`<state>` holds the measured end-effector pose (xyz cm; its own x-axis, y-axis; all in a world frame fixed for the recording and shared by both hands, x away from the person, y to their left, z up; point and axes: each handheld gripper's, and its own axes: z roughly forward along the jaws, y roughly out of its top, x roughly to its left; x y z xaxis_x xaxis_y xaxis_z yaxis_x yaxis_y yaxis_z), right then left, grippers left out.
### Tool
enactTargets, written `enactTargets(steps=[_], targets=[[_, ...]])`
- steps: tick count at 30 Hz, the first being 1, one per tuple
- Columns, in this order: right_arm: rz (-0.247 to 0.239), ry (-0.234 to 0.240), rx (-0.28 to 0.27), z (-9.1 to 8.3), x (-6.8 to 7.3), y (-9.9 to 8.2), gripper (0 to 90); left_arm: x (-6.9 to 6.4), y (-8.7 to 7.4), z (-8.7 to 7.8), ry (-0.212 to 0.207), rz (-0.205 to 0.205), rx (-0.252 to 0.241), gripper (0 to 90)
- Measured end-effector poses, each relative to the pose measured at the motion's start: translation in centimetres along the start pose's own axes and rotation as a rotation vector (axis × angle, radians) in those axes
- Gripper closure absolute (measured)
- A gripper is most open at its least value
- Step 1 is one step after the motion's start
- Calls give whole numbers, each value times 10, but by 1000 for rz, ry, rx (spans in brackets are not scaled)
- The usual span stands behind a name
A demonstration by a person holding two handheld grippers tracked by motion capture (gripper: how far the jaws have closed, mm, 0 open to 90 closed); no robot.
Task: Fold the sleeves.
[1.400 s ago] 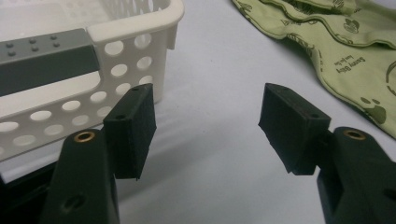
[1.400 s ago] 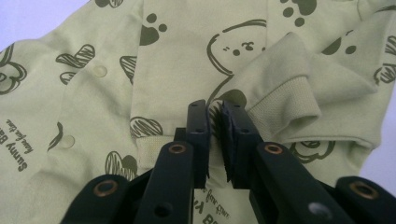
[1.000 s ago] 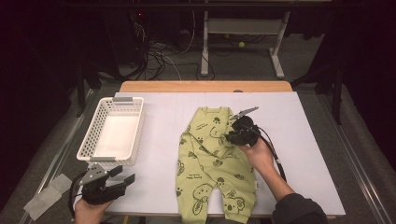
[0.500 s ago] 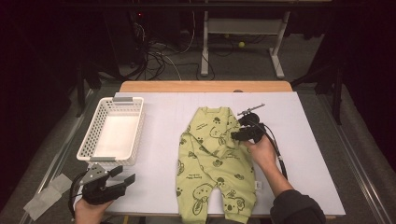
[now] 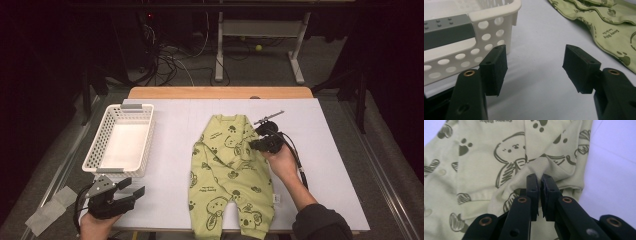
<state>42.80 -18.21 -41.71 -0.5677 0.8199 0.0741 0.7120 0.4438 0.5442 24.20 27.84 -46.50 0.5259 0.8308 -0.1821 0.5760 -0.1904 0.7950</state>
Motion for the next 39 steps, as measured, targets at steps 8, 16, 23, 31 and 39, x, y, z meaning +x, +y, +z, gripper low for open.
enactTargets(steps=[8, 16, 23, 31, 39], targets=[[-69, 21, -35, -22, 16, 8, 863, 0, 0, 0, 1, 2, 2, 334], [-142, 46, -37, -27, 41, 18, 863, 0, 0, 0, 0, 0, -1, 335], [-207, 51, -13, -19, 61, 22, 861, 0, 0, 0, -1, 0, -1, 334], [-219, 72, 9, -2, 72, 24, 855, 0, 0, 0, -1, 2, -2, 334], [-238, 91, 15, 17, 84, 23, 793, 0, 0, 0, -2, 3, -1, 335]])
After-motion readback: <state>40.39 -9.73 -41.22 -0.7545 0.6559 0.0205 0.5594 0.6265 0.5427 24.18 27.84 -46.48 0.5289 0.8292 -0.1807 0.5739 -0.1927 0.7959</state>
